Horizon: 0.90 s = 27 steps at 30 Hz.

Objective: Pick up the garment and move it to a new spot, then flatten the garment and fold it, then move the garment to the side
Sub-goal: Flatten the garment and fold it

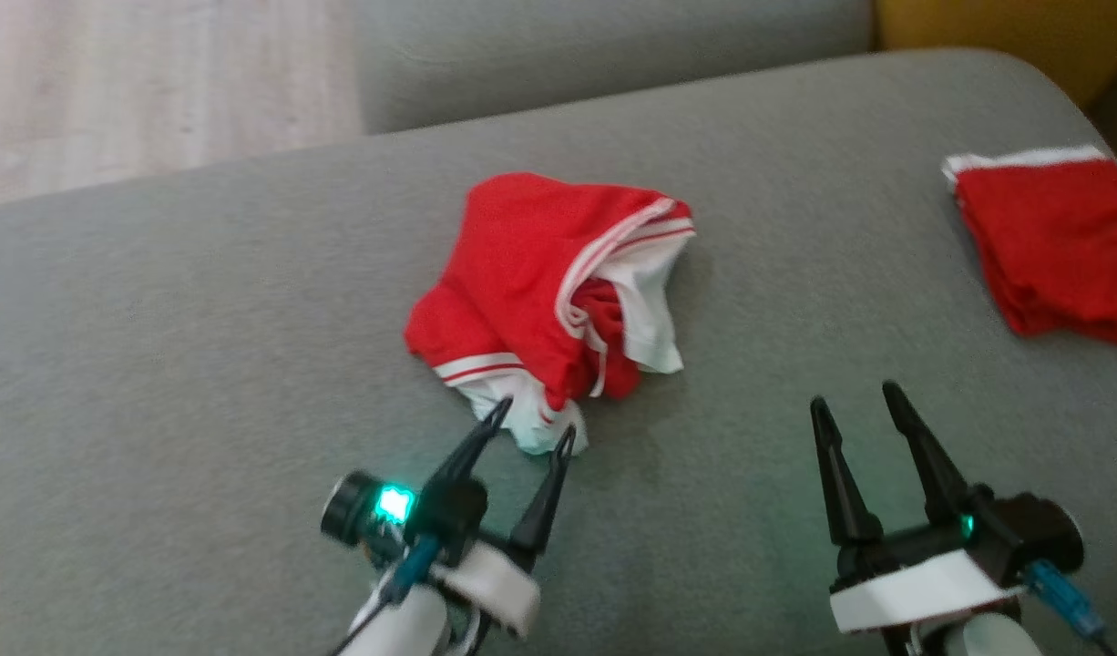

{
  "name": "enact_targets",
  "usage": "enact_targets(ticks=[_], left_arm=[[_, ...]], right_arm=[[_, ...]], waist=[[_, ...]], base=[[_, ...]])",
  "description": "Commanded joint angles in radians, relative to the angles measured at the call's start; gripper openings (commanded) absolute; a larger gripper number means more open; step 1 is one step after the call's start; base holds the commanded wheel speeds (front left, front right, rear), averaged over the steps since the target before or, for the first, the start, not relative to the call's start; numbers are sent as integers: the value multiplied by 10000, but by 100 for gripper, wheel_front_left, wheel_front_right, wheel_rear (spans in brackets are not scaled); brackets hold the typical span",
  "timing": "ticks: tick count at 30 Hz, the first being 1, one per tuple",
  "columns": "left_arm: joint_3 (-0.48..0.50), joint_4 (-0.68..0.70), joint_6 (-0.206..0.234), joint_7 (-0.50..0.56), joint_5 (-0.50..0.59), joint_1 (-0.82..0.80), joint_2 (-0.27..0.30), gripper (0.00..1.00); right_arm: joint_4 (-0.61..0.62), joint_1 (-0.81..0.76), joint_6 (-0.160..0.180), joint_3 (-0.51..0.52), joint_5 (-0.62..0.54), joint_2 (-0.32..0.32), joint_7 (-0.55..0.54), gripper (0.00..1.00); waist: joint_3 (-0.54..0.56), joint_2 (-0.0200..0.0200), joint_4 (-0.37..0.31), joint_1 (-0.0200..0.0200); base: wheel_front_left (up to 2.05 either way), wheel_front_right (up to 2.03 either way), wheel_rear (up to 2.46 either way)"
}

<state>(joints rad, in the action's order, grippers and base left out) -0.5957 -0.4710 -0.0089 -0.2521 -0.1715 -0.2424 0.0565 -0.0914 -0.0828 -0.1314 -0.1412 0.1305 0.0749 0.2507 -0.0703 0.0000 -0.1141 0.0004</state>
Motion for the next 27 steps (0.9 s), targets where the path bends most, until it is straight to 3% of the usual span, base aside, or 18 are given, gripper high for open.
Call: enact_targets(ticks=[1,7,8,9,12,18,22,27], left_arm=[[116,-76,184,-41,-120,-712,-62,100],[-151,-1497,1097,81,-896,-1892,-62,100],[-145,-1710,1215,77,-1037,-2003,-62,36],[-166,-1884,1229,68,-1185,-2090,-62,0],[-258,-1998,912,-13,-1679,-2297,-62,0],[-782,-1434,-345,48,-3085,-3132,-62,0],[-822,-994,-572,162,-3953,-4107,-62,0],[-565,-631,-801,622,-5260,-6468,-62,0]], right_arm=[[370,412,7,-274,-19,179,111,100],[371,626,7,-394,40,225,111,100],[376,644,7,-409,49,229,111,100],[380,656,7,-423,47,230,111,100],[366,641,7,-407,57,212,111,100],[255,455,7,-479,109,125,111,100],[263,353,7,-520,114,70,111,100],[378,224,7,-528,101,9,111,100]], waist=[[-460,0,-535,-4],[-748,0,-1180,-4],[-747,0,-1276,-4],[-727,0,-1373,-4],[-578,0,-1624,-4],[-28,0,-1957,-4],[251,0,-2052,-4],[537,0,-2067,-4]], base=[[0,0,0],[0,0,0],[0,0,0],[0,0,0],[0,0,0],[0,0,0],[0,0,0],[0,0,0]])
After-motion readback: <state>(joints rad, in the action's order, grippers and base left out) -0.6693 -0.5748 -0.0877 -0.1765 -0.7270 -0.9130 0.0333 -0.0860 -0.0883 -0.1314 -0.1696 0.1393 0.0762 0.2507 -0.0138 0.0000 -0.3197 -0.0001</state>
